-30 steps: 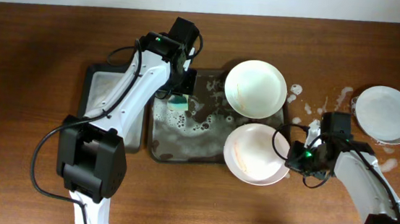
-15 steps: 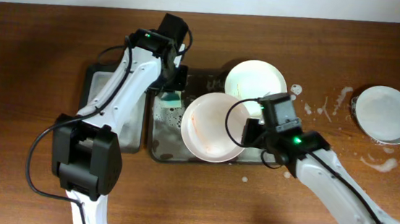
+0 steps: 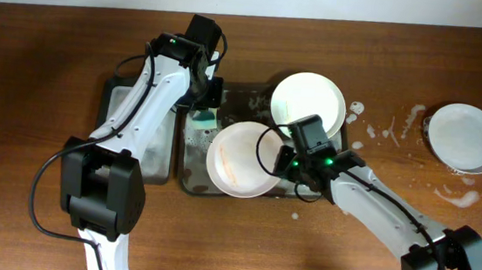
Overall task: Clean dirty plates on tray and stack at the side
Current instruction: 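Grasp the rim of the pinkish plate on the tray with the right gripper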
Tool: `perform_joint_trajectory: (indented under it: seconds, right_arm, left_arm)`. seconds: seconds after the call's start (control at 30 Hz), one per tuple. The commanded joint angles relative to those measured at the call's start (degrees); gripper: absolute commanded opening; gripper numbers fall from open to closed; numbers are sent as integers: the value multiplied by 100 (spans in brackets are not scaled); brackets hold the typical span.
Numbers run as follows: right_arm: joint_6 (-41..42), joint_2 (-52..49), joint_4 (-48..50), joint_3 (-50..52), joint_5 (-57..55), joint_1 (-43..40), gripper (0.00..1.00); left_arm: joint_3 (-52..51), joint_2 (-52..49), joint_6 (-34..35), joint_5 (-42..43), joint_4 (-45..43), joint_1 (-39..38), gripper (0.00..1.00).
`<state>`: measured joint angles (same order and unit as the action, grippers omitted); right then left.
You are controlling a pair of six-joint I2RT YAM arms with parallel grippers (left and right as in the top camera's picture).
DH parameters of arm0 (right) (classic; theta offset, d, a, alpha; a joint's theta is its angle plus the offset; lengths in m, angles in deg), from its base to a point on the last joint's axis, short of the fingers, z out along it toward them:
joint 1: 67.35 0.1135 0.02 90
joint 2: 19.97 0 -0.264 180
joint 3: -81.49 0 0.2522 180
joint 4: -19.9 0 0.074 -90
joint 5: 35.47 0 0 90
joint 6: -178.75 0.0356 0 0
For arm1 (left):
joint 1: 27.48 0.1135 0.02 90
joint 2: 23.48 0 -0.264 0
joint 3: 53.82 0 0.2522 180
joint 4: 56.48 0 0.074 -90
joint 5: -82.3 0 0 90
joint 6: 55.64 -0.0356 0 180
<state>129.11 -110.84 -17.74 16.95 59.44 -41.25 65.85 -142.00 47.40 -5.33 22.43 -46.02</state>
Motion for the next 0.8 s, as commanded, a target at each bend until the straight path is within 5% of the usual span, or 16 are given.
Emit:
perform_joint_trajectory:
  seconds: [0.0,0.13,0.43,0.77]
  right_arm:
    - [323,37,79,-103,37,164,29]
    - [-562,39,190,-142,22,144,42]
    - [-2168,37,282,-680,48,-485,41]
    - [-2363,-691,723,-684,374,-514,31]
  left_arm:
    - [92,144,-70,68,-13,9,1]
    - [92,144,-66,90,-11,9,1]
    - [66,144,555,133,13,-4,1]
    - [-103,131,697,146,-44,-2,1]
